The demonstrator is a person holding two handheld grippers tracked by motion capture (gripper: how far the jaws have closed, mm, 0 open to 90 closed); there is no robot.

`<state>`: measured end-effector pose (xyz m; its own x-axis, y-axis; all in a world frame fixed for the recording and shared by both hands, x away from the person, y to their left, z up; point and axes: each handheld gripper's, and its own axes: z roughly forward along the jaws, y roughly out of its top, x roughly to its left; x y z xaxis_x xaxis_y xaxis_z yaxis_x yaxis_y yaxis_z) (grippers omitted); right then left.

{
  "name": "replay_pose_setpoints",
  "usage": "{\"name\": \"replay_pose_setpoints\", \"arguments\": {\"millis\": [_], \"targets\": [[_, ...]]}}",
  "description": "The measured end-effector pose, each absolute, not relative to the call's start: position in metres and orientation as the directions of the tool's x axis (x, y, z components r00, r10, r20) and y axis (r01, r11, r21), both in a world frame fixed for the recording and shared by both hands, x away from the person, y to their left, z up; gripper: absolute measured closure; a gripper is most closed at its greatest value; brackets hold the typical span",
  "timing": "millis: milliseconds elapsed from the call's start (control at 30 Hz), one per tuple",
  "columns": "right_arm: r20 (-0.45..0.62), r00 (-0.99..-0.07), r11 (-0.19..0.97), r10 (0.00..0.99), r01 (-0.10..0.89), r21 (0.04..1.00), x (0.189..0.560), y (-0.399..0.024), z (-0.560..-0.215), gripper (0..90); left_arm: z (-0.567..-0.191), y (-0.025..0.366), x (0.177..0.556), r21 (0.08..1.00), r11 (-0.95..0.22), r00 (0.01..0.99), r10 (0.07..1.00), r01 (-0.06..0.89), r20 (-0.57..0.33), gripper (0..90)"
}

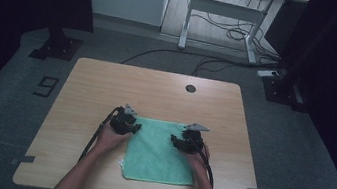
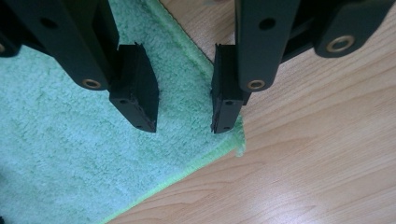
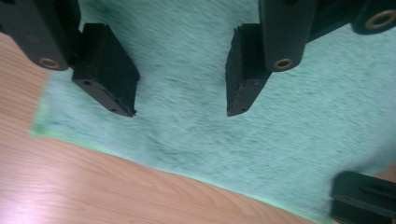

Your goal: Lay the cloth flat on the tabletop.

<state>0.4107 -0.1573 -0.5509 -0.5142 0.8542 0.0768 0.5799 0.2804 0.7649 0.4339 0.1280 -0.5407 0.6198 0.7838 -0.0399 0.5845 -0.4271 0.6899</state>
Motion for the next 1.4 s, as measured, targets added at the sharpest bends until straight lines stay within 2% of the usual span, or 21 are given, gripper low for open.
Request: {"name": "replay_pose_setpoints", "arguments": {"millis": [100,500,733,867,1067,1400], "targets": [[0.033,-0.507,0.306,0.861,0.569,0.763,0.41,-0.161,-0.551,44.4,-0.541,0.128,0.434,0.694,-0.416,0.613,0.789,0.588,-0.046,61.7],[0.053,-0.485,0.271,0.873,0.571,0.775,0.403,-0.166,-0.546,43.7,-0.541,0.125,0.441,0.692,-0.425,0.621,0.783,0.584,-0.044,59.6],[0.032,-0.569,0.303,0.822,0.485,0.82,0.377,-0.139,-0.53,43.7,-0.541,0.122,0.446,0.692,-0.419,0.613,0.789,0.588,-0.045,59.6],[0.032,-0.6,0.318,0.799,0.467,0.825,0.366,-0.127,-0.528,44.5,-0.534,0.125,0.441,0.702,-0.422,0.619,0.784,0.573,-0.035,56.4],[0.038,-0.674,0.334,0.737,0.413,0.848,0.344,-0.103,-0.521,44.7,-0.525,0.142,0.439,0.714,-0.377,0.579,0.814,0.59,-0.048,56.8],[0.045,-0.737,0.352,0.674,0.374,0.858,0.323,-0.074,-0.522,45.4,-0.523,0.147,0.448,0.711,-0.372,0.561,0.827,0.597,-0.039,55.8]]}}
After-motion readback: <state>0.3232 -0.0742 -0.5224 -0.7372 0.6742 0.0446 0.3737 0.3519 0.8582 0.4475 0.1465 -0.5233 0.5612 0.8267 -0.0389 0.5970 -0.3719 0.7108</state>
